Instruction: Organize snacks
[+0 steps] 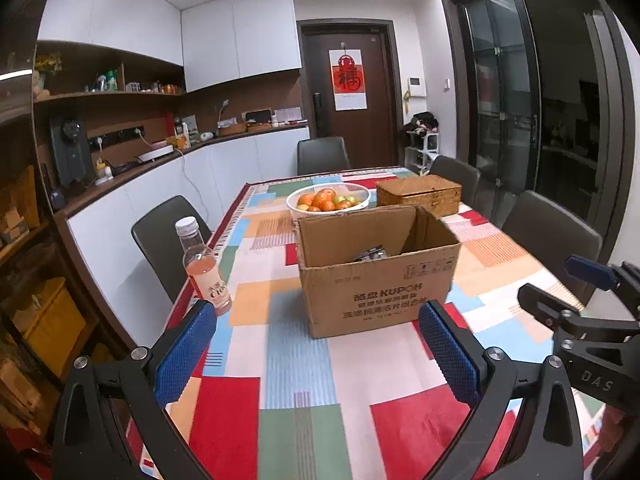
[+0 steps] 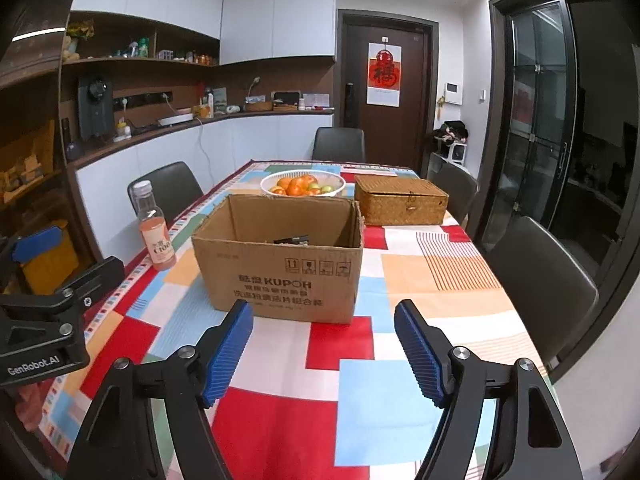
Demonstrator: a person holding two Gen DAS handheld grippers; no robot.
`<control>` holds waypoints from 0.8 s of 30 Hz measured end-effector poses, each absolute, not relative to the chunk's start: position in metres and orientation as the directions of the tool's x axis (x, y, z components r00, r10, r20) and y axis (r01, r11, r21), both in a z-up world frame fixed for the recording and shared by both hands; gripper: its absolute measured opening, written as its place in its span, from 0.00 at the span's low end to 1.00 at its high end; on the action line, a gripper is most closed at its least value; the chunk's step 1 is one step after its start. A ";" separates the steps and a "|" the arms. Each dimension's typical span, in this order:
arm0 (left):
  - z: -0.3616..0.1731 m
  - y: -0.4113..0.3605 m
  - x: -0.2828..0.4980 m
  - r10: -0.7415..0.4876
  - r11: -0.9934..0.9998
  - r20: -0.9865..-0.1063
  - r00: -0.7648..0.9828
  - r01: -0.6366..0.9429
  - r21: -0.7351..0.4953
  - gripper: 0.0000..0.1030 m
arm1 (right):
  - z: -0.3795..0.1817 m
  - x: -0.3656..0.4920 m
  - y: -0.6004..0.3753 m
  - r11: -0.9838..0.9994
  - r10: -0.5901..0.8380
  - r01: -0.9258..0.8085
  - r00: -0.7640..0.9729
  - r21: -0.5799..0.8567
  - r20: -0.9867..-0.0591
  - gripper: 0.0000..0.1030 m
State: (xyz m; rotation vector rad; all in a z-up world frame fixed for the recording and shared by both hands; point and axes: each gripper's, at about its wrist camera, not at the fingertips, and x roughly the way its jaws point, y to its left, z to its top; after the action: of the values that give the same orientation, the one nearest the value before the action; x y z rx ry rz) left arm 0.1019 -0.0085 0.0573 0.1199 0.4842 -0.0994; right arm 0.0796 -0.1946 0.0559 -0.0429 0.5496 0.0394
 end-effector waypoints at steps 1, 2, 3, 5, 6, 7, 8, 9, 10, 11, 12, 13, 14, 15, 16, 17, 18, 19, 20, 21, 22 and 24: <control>0.058 -0.008 0.099 -0.066 0.988 -0.465 0.883 0.121 0.091 1.00 | 0.057 0.078 -0.194 0.999 0.025 -0.046 0.854 -0.028 -0.520 0.73; 0.060 -0.008 0.097 -0.061 0.989 -0.460 0.886 0.118 0.095 1.00 | 0.059 0.077 -0.193 0.999 0.025 -0.046 0.855 -0.027 -0.518 0.75; 0.061 -0.007 0.095 -0.057 0.989 -0.455 0.889 0.114 0.098 1.00 | 0.060 0.076 -0.193 0.999 0.026 -0.047 0.857 -0.027 -0.515 0.75; 0.062 -0.007 0.092 -0.049 0.988 -0.443 0.895 0.107 0.107 1.00 | 0.061 0.074 -0.191 0.998 0.032 -0.053 0.860 -0.026 -0.509 0.75; 0.062 -0.007 0.091 -0.047 0.988 -0.439 0.897 0.106 0.109 1.00 | 0.061 0.072 -0.191 0.998 0.033 -0.054 0.861 -0.026 -0.507 0.75; 0.062 -0.007 0.091 -0.045 0.989 -0.438 0.898 0.103 0.111 1.00 | 0.062 0.071 -0.190 0.998 0.034 -0.054 0.863 -0.025 -0.504 0.75; 0.062 -0.006 0.090 -0.043 0.989 -0.437 0.898 0.101 0.111 1.00 | 0.063 0.069 -0.190 0.998 0.035 -0.055 0.864 -0.026 -0.503 0.75; 0.061 -0.006 0.089 -0.042 0.989 -0.437 0.899 0.100 0.112 1.00 | 0.063 0.068 -0.190 0.998 0.035 -0.055 0.864 -0.026 -0.502 0.75; 0.062 -0.006 0.088 -0.039 0.989 -0.436 0.899 0.098 0.114 1.00 | 0.064 0.068 -0.190 0.998 0.034 -0.053 0.865 -0.024 -0.500 0.75; 0.062 -0.006 0.088 -0.039 0.989 -0.435 0.900 0.098 0.113 1.00 | 0.065 0.066 -0.190 0.998 0.035 -0.053 0.867 -0.023 -0.496 0.75; 0.063 -0.006 0.087 -0.041 0.989 -0.431 0.901 0.100 0.113 1.00 | 0.066 0.065 -0.190 0.998 0.036 -0.054 0.868 -0.024 -0.495 0.75; 0.064 -0.006 0.086 -0.042 0.989 -0.429 0.902 0.100 0.113 1.00 | 0.067 0.064 -0.189 0.998 0.036 -0.055 0.869 -0.024 -0.493 0.75; 0.065 -0.005 0.085 -0.041 0.989 -0.425 0.904 0.098 0.113 1.00 | 0.067 0.064 -0.189 0.998 0.037 -0.056 0.871 -0.023 -0.491 0.75; 0.065 -0.005 0.085 -0.041 0.989 -0.423 0.905 0.098 0.114 1.00 | 0.067 0.063 -0.189 0.998 0.038 -0.056 0.871 -0.023 -0.490 0.75; 0.066 -0.005 0.084 -0.041 0.988 -0.420 0.907 0.098 0.115 1.00 | 0.067 0.063 -0.189 0.998 0.038 -0.056 0.871 -0.022 -0.490 0.75; 0.066 -0.004 0.083 -0.040 0.989 -0.418 0.907 0.097 0.116 1.00 | 0.067 0.063 -0.189 0.998 0.040 -0.057 0.871 -0.021 -0.489 0.75; 0.066 -0.004 0.082 -0.040 0.988 -0.416 0.909 0.097 0.117 1.00 | 0.067 0.063 -0.189 0.998 0.040 -0.057 0.871 -0.021 -0.490 0.75; 0.066 -0.004 0.082 -0.039 0.988 -0.414 0.910 0.097 0.119 1.00 | 0.067 0.063 -0.189 0.998 0.040 -0.058 0.870 -0.021 -0.491 0.75; 0.066 -0.004 0.082 -0.037 0.988 -0.413 0.910 0.095 0.121 1.00 | 0.067 0.061 -0.190 0.998 0.041 -0.058 0.870 -0.019 -0.492 0.75; 0.066 -0.005 0.081 -0.034 0.988 -0.414 0.910 0.093 0.122 1.00 | 0.067 0.062 -0.190 0.998 0.041 -0.058 0.869 -0.019 -0.494 0.75; 0.066 -0.005 0.082 -0.034 0.988 -0.416 0.909 0.092 0.122 1.00 | 0.066 0.062 -0.190 0.998 0.041 -0.057 0.867 -0.019 -0.497 0.75; 0.065 -0.005 0.081 -0.035 0.989 -0.420 0.907 0.092 0.117 1.00 | 0.066 0.063 -0.190 0.998 0.040 -0.056 0.864 -0.018 -0.502 0.75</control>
State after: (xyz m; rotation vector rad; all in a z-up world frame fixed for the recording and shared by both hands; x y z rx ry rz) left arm 0.0815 -0.0050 0.0649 0.1352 0.4307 -0.0661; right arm 0.0626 -0.1897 0.0656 -0.0321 0.5252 0.0503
